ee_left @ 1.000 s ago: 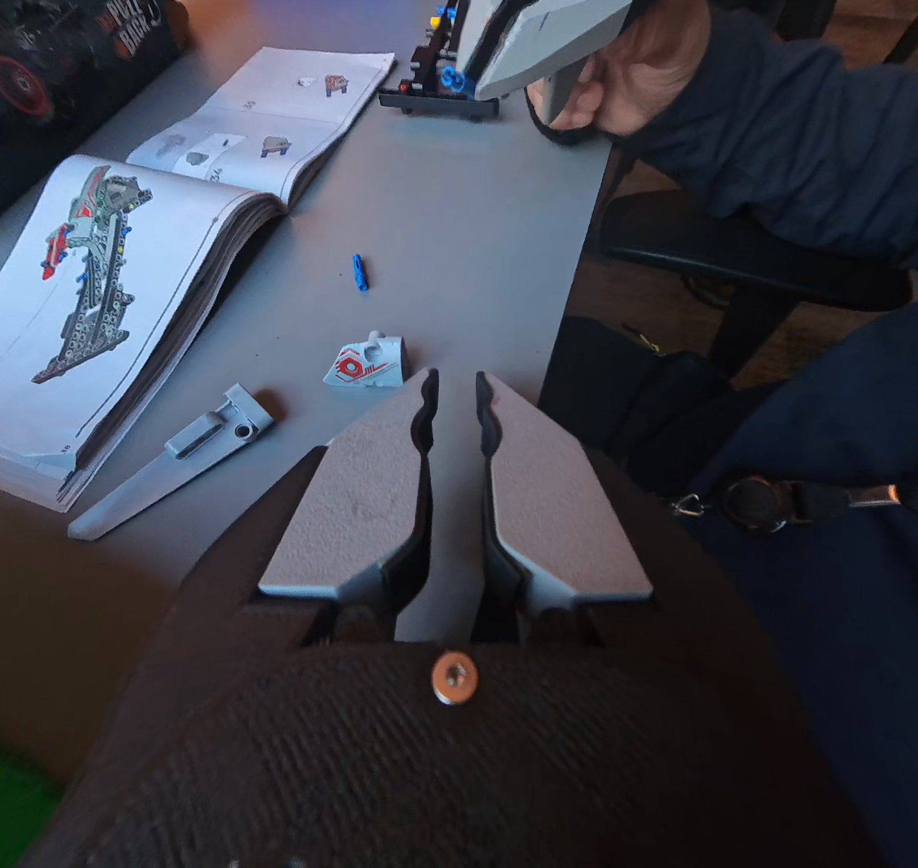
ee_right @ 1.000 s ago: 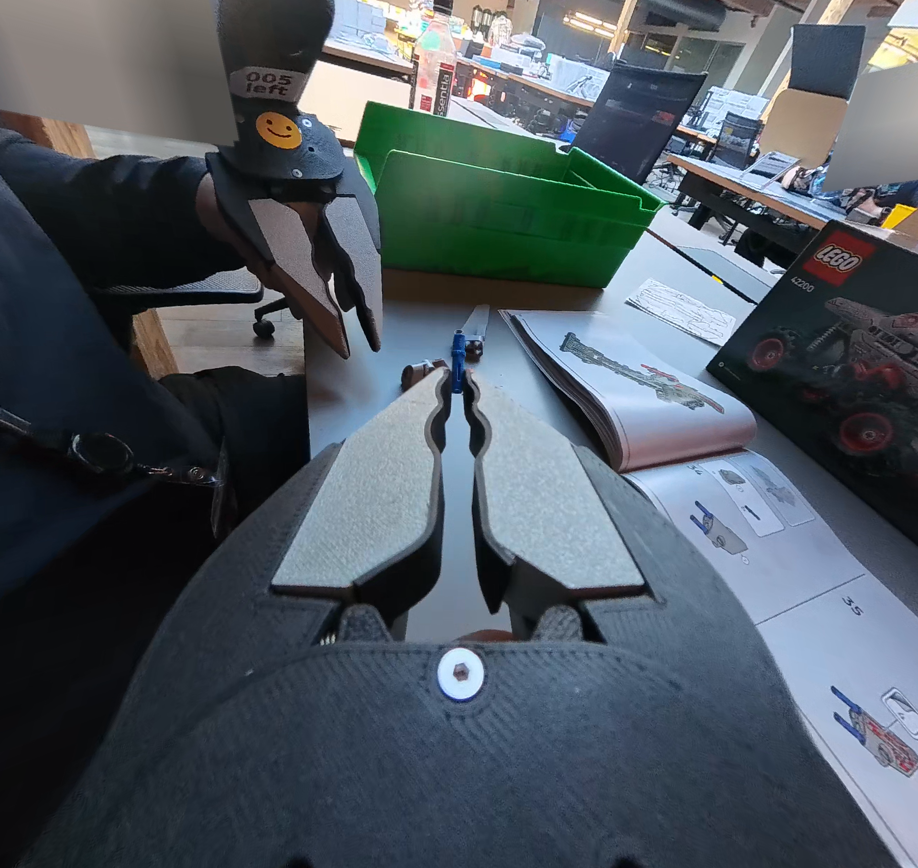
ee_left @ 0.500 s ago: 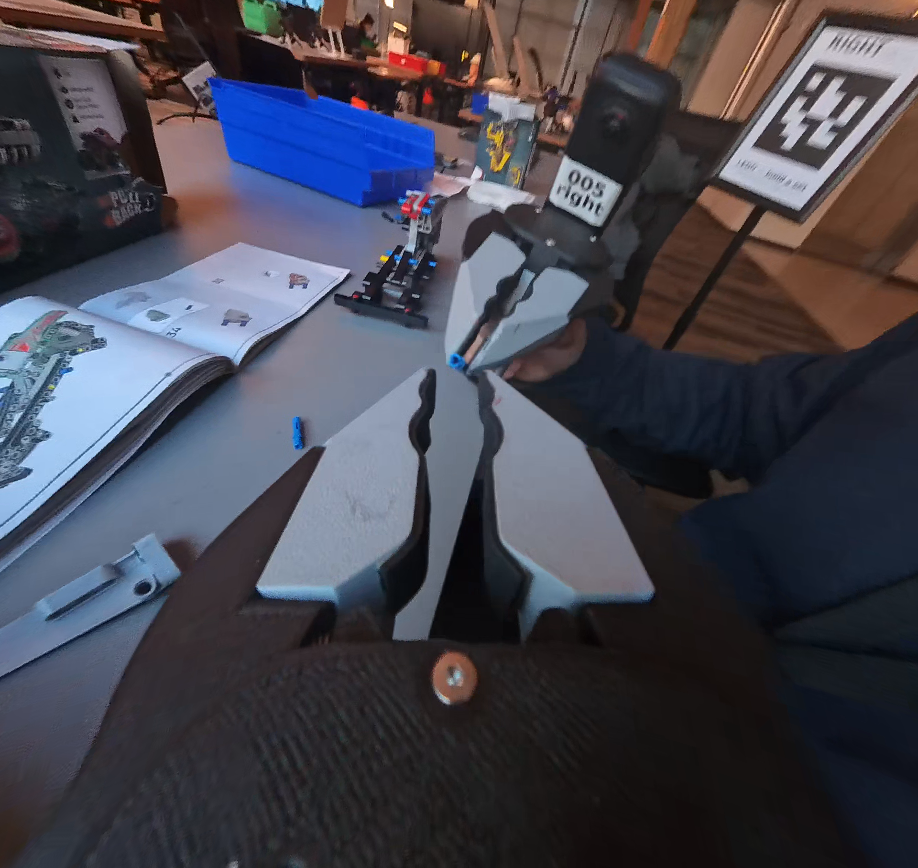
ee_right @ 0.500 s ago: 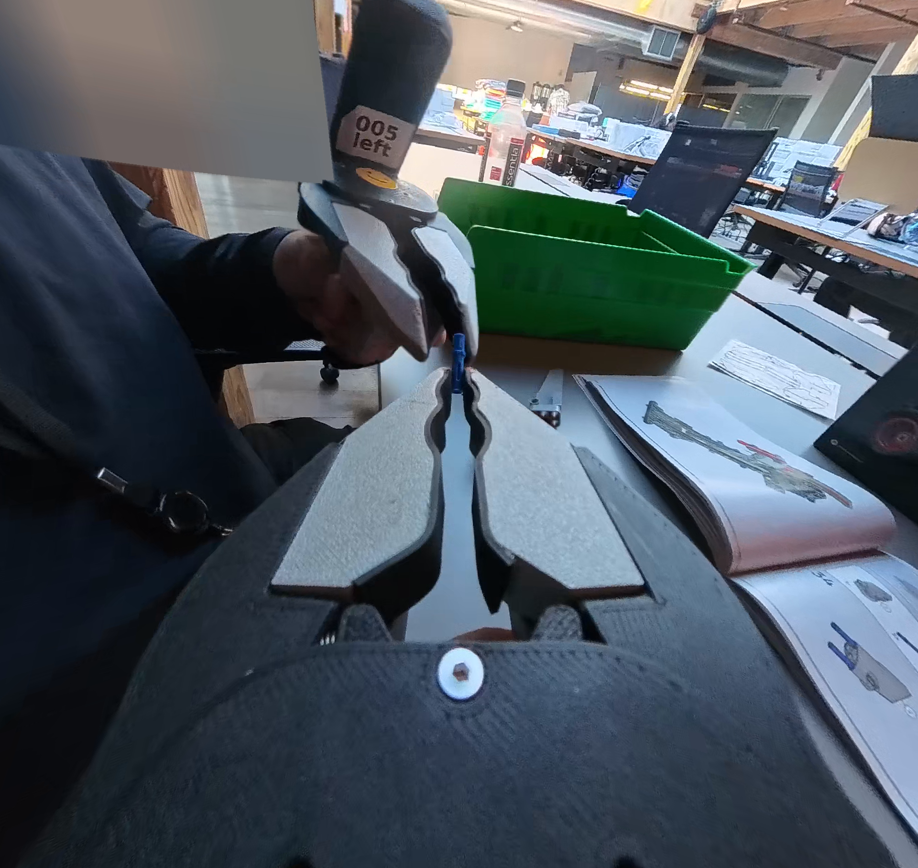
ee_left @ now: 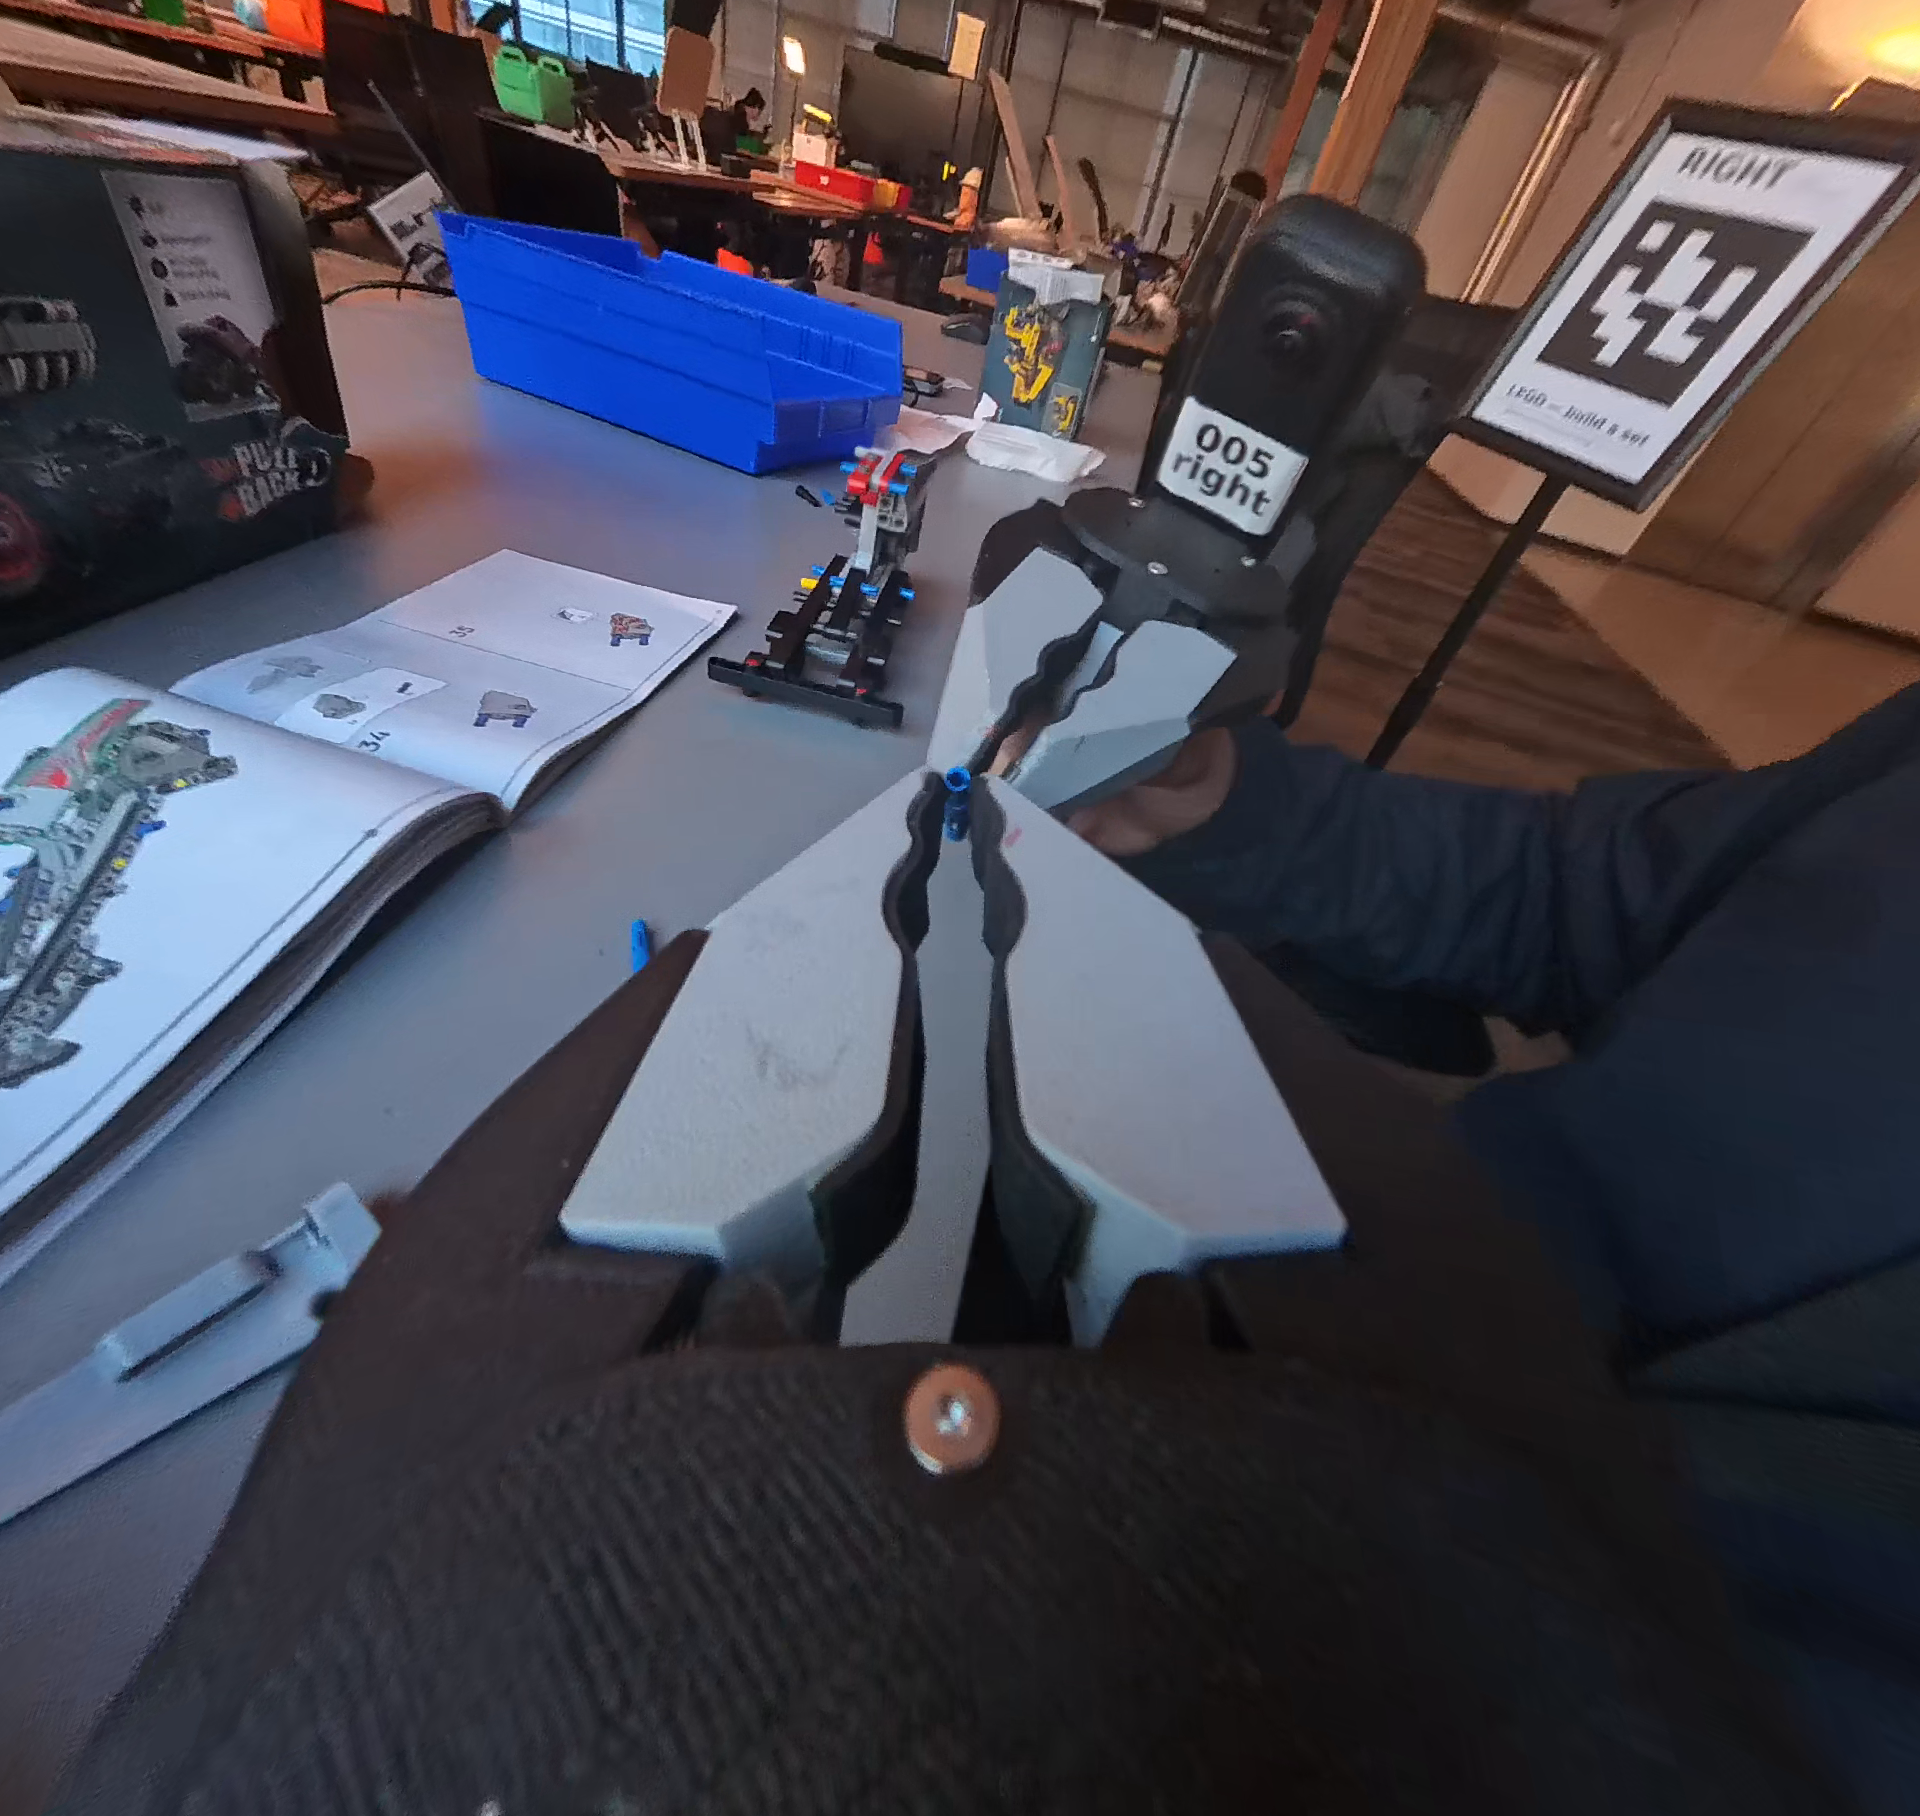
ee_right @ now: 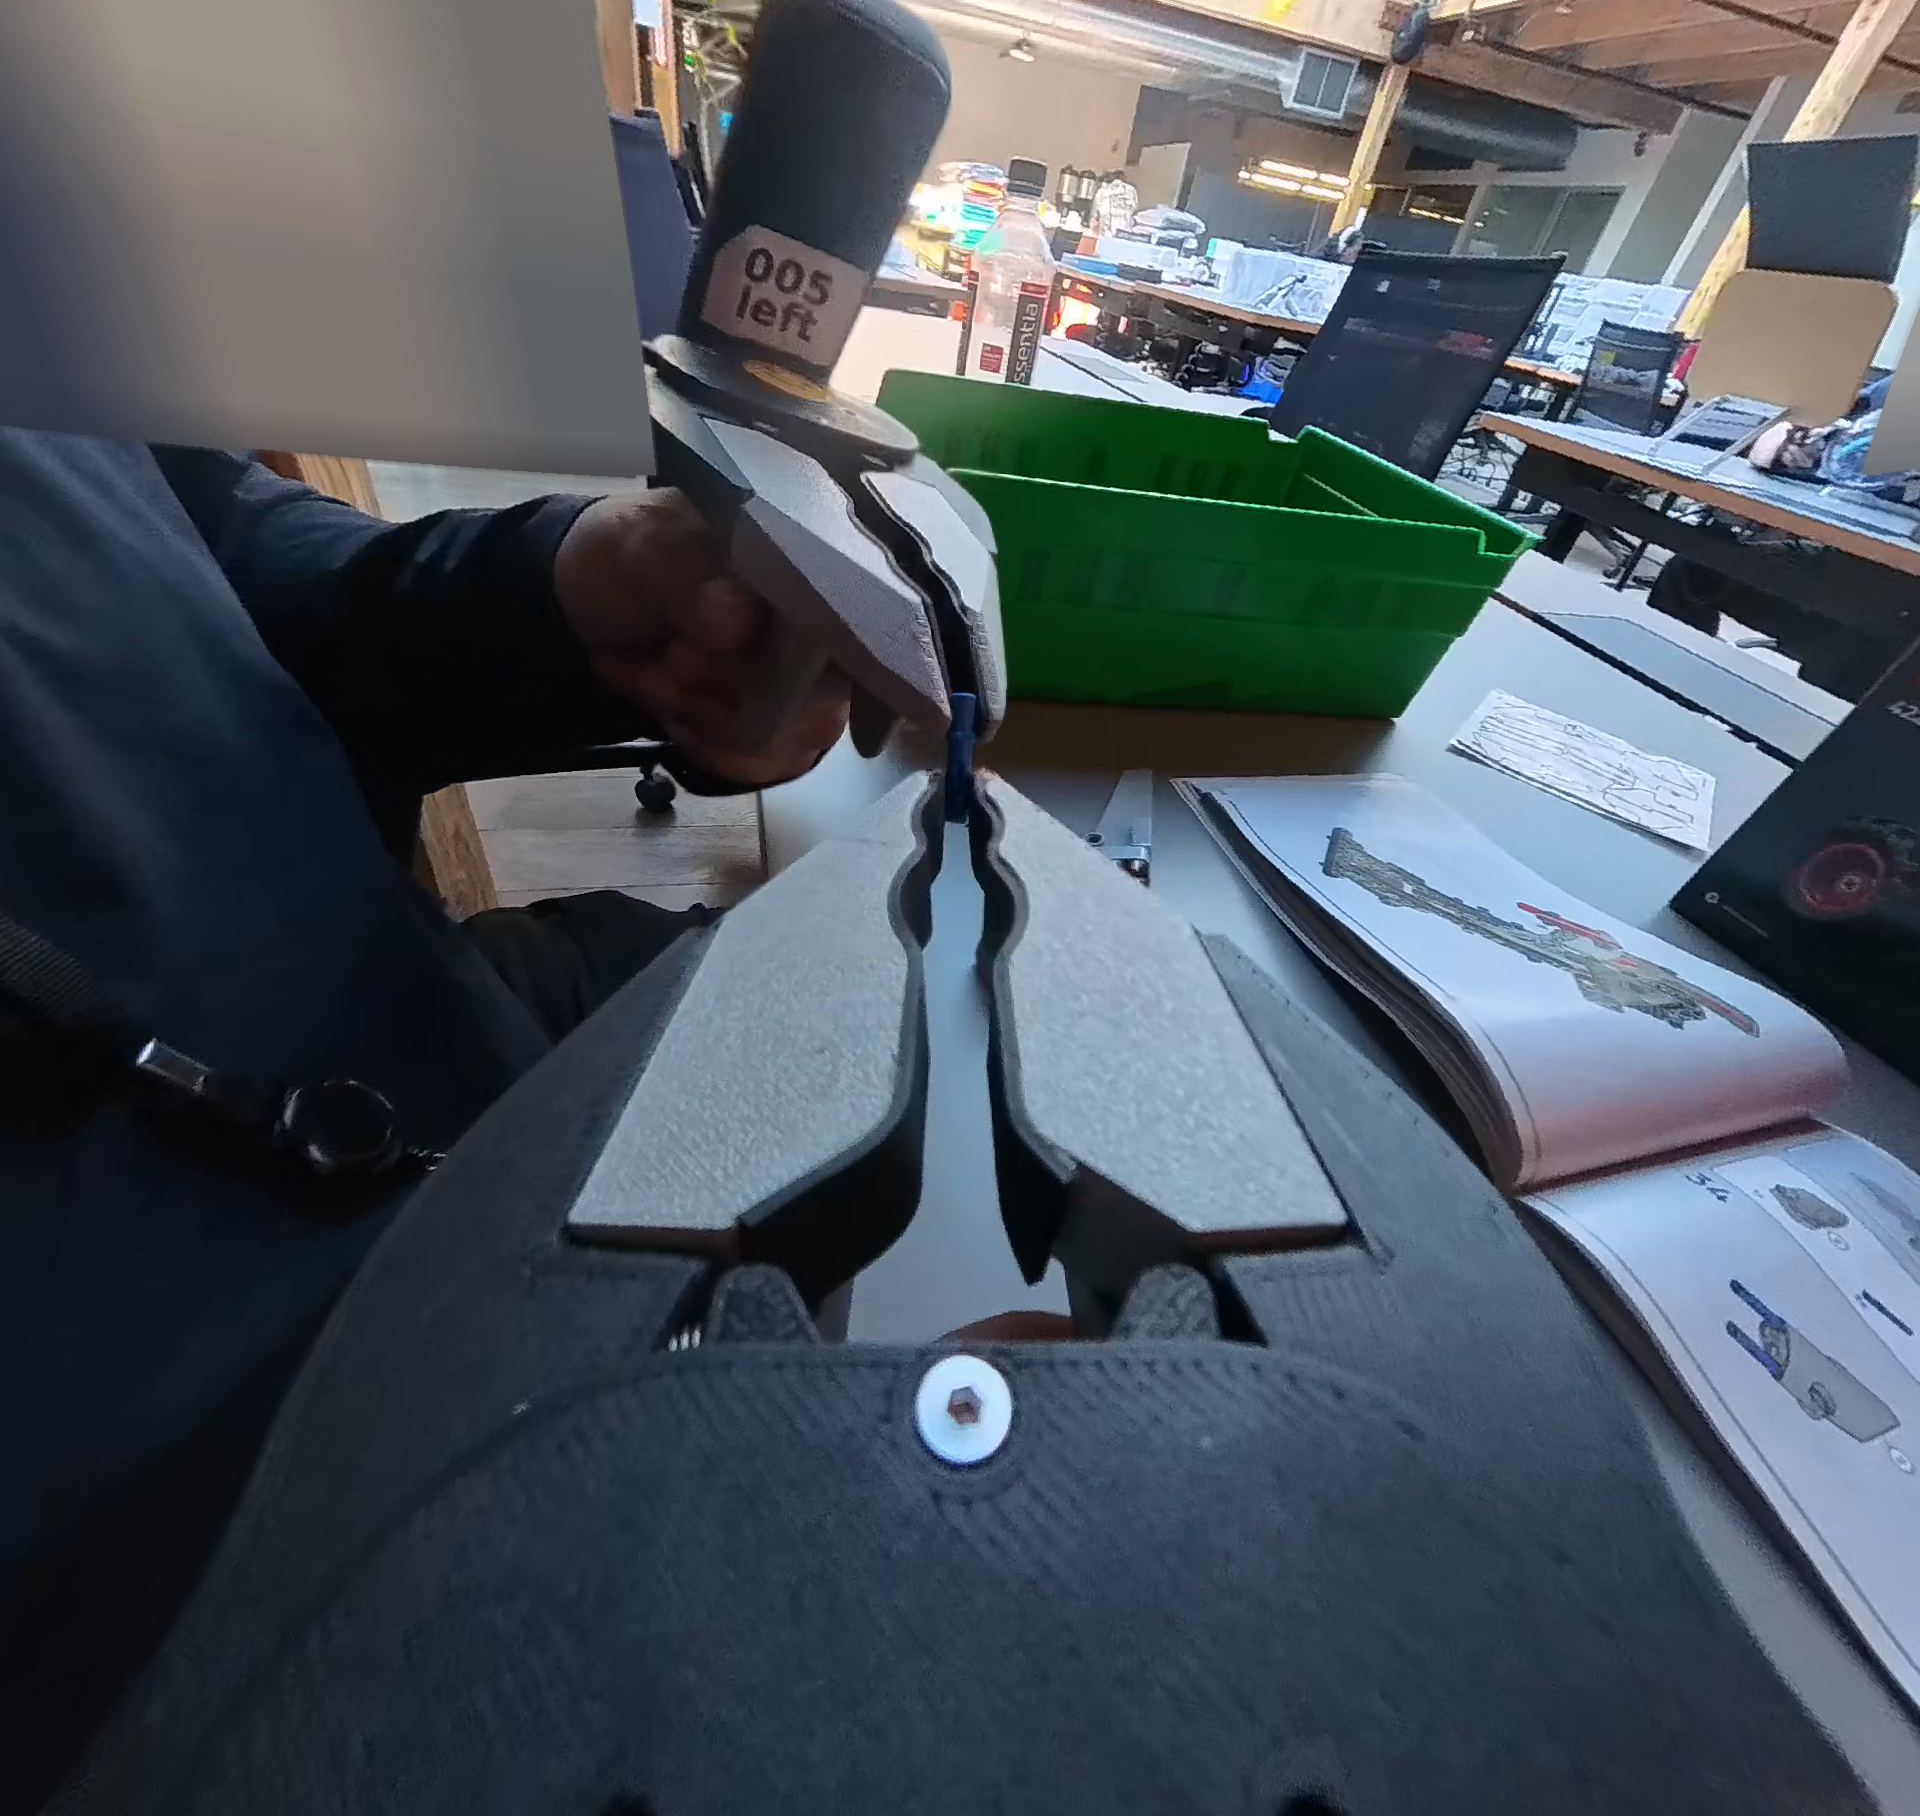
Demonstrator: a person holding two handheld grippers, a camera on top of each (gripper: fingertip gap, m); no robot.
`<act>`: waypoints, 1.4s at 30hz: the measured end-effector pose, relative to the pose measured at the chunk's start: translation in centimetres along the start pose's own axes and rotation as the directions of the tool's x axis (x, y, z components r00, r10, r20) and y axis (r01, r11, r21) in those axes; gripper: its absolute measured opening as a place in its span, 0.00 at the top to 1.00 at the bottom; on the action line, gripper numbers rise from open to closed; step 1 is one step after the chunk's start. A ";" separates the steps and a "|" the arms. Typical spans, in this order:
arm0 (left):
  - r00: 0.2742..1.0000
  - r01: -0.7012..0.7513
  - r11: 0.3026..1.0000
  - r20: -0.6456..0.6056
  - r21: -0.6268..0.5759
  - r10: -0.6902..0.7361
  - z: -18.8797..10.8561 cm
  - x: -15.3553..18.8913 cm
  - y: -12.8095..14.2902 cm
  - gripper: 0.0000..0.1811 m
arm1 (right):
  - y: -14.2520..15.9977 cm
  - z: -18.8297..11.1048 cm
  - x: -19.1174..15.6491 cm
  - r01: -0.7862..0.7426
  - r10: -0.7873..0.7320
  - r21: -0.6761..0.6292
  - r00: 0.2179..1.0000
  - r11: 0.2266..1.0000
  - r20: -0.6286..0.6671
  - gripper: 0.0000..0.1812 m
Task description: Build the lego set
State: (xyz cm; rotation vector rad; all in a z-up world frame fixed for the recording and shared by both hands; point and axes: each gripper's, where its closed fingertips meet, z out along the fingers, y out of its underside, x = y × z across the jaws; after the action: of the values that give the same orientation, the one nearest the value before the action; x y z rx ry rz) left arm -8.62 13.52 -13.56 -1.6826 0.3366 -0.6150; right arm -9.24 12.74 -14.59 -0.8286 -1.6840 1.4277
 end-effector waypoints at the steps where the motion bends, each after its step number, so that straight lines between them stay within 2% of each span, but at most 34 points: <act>1: 1.000 -0.020 1.000 0.009 -0.009 0.020 0.1 -0.1 -0.1 0.99 | 0.0 0.0 0.2 -0.001 0.001 -0.001 1.000 1.000 -0.010 1.00; 9: 0.995 -0.078 0.994 0.054 -0.075 0.082 0.8 -0.5 -0.4 0.99 | 0.1 0.3 0.8 -0.020 0.019 -0.011 0.998 1.000 -0.060 0.99; 14: 0.998 -0.046 0.997 0.033 -0.061 0.049 0.8 -0.4 -0.7 0.99 | -0.3 0.4 0.9 -0.113 0.114 0.021 0.993 0.993 -0.035 0.99; 18: 0.999 -0.022 0.997 0.027 -0.069 0.024 0.6 -0.5 -0.3 0.98 | 0.1 0.7 1.0 -0.081 0.080 -0.013 0.994 0.997 -0.077 0.99; 23: 1.000 -0.022 0.997 -0.002 -0.076 0.022 0.2 -0.2 -0.1 0.98 | 0.1 1.0 0.4 -0.067 0.066 -0.016 0.995 0.998 -0.069 1.00; 25: 0.998 -0.063 0.993 0.005 -0.102 0.064 0.1 -0.2 0.1 0.99 | 0.1 1.1 0.3 -0.068 0.066 -0.022 0.996 0.997 -0.056 0.99; 27: 0.982 -0.175 0.973 0.042 -0.148 0.183 0.1 -0.4 0.4 0.99 | 0.3 1.0 0.2 -0.092 0.091 -0.036 0.995 0.995 -0.034 0.99; 29: 0.920 -0.339 0.913 0.124 -0.228 0.373 0.0 -1.3 0.7 0.99 | 0.3 0.5 0.7 -0.129 0.128 -0.026 0.991 0.991 -0.038 0.98; 30: 0.857 -0.431 0.858 0.172 -0.278 0.486 -0.1 -1.9 0.7 0.99 | 0.0 0.1 1.0 -0.165 0.164 -0.012 0.986 0.986 -0.033 0.98; 32: 0.691 -0.581 0.720 0.239 -0.380 0.683 -0.3 -2.9 0.7 0.99 | -0.6 -0.3 1.3 -0.269 0.269 0.015 0.963 0.963 -0.006 0.97; 34: 0.514 -0.680 0.575 0.263 -0.455 0.816 -0.2 -3.3 0.5 0.98 | -0.8 -0.3 2.0 -0.366 0.366 0.027 0.930 0.930 -0.011 0.94; 37: 0.353 -0.746 0.444 0.270 -0.496 0.896 0.4 -3.0 0.3 0.99 | -0.5 0.0 2.5 -0.460 0.461 0.028 0.886 0.887 -0.042 0.93; 42: 0.226 -0.763 0.338 0.263 -0.551 0.938 0.8 -3.1 0.2 0.99 | 0.1 0.4 2.7 -0.480 0.478 0.007 0.872 0.877 -0.103 0.93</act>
State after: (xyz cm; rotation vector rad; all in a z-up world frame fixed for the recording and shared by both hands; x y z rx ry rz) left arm -10.61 15.82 -14.51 -1.5400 0.9106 0.8622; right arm -10.87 14.87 -14.40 -1.3791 -1.4720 1.6595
